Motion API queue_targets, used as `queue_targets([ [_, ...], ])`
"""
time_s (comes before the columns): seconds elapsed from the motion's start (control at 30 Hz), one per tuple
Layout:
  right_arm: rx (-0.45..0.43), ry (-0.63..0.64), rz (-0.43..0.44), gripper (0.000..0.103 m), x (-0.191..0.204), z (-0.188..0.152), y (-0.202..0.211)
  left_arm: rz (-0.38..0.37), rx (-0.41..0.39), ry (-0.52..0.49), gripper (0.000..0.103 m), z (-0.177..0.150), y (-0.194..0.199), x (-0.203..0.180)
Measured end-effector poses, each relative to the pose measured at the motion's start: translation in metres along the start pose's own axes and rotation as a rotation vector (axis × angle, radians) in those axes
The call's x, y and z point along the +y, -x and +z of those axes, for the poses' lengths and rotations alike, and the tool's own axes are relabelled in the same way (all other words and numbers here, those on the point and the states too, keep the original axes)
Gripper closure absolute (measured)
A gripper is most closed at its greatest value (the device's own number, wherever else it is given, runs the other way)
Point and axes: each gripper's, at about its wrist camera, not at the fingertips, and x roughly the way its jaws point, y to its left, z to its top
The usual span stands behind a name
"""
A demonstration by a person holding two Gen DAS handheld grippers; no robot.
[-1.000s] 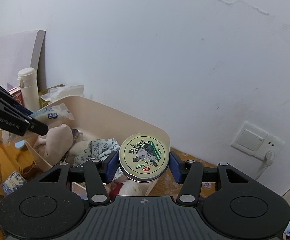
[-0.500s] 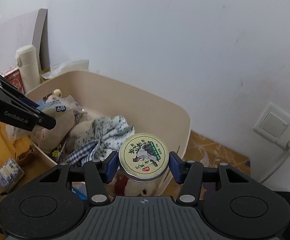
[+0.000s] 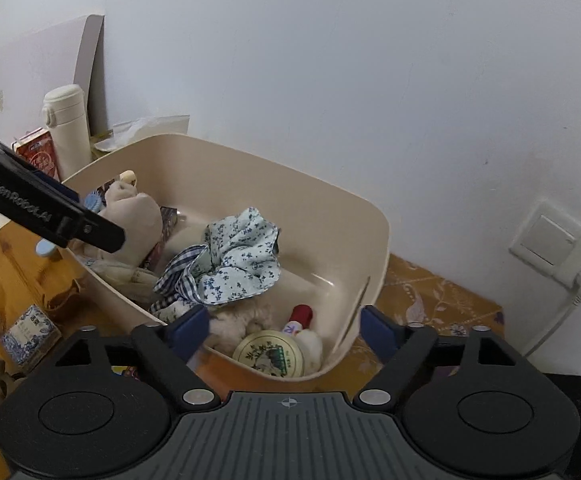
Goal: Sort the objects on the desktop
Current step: 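Open both tools to release the bag and tin into the basket, then grasp the blue-and-white tissue pack with the left tool while the right tool grasps the orange bottle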
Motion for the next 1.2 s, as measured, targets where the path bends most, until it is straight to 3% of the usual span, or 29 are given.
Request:
queue_targets([
  [0.13, -0.008, -0.025, -0.020, 0.000, -0.004, -0.005, 0.010, 0.009, -0.009, 0.009, 0.023, -0.007, 0.013, 0.007],
  [0.47, 0.046, -0.013, -0.040, 0.000, 0.000, -0.026, 0.021, 0.024, 0.004, -0.017, 0.020, -0.030, 0.036, 0.021],
  [0.63, 0.079, 0.007, -0.031, 0.000, 0.007, -0.037, 0.021, 0.000, 0.091, -0.008, 0.020, -0.045, 0.030, 0.030],
  [1.2, 0.210, -0.014, 0.046, 0.000, 0.026, -0.072, -0.004, 0.065, 0.253, -0.010, 0.020, -0.098, -0.004, 0.040],
])
